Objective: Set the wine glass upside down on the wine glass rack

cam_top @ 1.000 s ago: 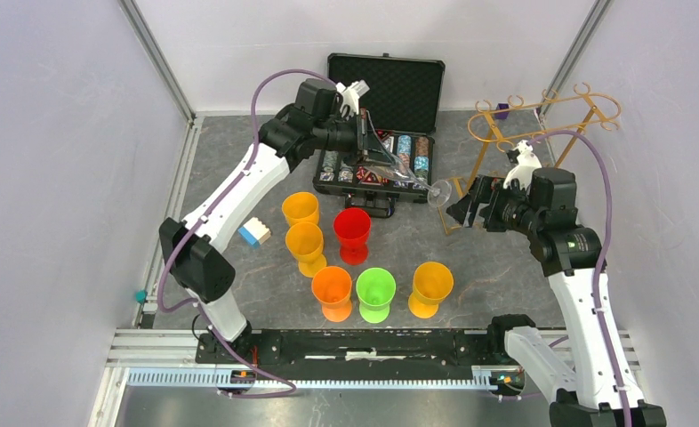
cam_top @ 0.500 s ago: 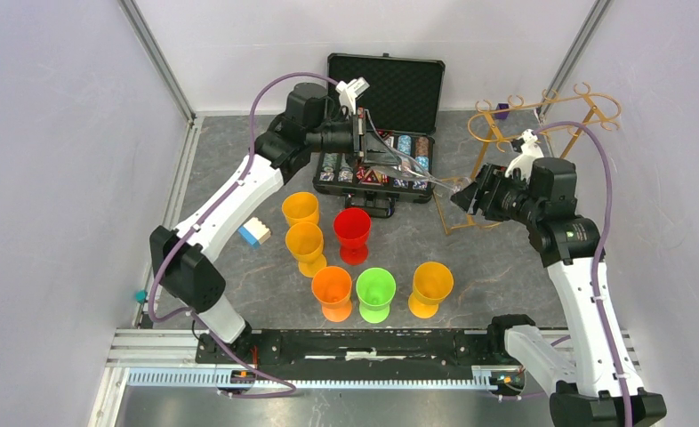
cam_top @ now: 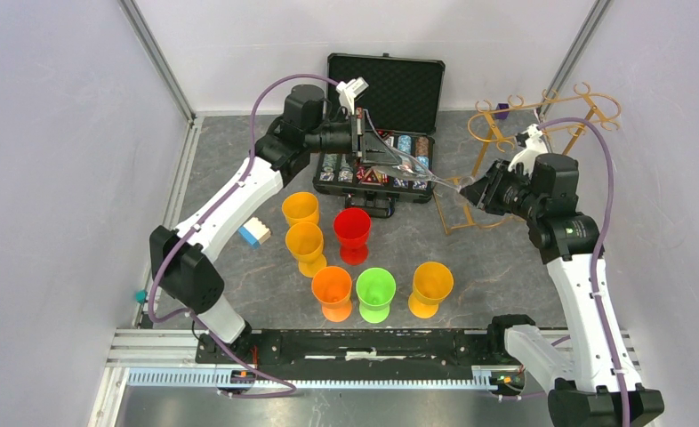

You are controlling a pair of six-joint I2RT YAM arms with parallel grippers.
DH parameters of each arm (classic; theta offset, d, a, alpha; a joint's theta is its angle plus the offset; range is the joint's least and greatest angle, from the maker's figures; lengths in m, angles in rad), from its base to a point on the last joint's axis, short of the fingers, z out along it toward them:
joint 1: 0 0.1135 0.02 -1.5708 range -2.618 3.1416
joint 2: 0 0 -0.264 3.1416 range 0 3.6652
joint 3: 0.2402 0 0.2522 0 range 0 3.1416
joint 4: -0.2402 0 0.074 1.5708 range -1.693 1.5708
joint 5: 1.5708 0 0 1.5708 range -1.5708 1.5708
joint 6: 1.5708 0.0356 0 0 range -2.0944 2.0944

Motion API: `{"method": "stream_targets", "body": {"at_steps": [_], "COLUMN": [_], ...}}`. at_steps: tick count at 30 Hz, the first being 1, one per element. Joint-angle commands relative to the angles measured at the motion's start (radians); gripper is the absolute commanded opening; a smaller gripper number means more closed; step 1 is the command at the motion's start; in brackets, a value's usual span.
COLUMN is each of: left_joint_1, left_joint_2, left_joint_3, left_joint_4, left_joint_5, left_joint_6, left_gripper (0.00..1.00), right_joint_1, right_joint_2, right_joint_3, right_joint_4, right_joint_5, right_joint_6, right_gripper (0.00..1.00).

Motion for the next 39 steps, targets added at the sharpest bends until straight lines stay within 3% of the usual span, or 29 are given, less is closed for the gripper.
{"method": "stream_targets", "body": {"at_steps": [1, 6, 7, 13, 18, 32, 39], "left_joint_1": [-0.003, -0.003, -0.001, 0.014, 0.058, 0.123, 0.123], "left_joint_2": [-0.032, -0.021, -0.017, -0.008, -0.027, -0.093, -0.109], "left_joint_3": [0.004, 0.004, 0.004, -0.019, -0.044, 0.022, 0.042], "left_joint_4": [0.072, 0.080, 0.080, 0.079, 0.013, -0.376, -0.455], "left_joint_5": [0.041, 0.044, 0.044, 0.032, -0.031, -0.401, -0.511], "left_joint_6": [-0.036, -0.040, -0.040, -0.031, 0.015, 0.273, 0.324], "left_gripper": [0.02, 0.03, 0.06, 0.56, 0.75, 0.81, 0.82], "right_joint_1": [0.002, 0.001, 0.001, 0.001, 0.001, 0.008, 0.036], "right_joint_2": [-0.002, -0.005, -0.007, -0.022, -0.036, 0.010, 0.032], "right_joint_3": [0.037, 0.048, 0.054, 0.128, 0.157, 0.290, 0.349], "right_joint_4": [0.052, 0.050, 0.050, 0.034, 0.018, -0.058, -0.081], "right_joint_5": [-0.010, 0.003, 0.005, 0.056, 0.077, 0.025, 0.024], "right_joint_6": [0.000, -0.017, -0.025, -0.145, -0.229, -0.441, -0.462], "right_gripper": [0.20, 0.00, 0.00, 0.00, 0.00, 0.00, 0.00]}}
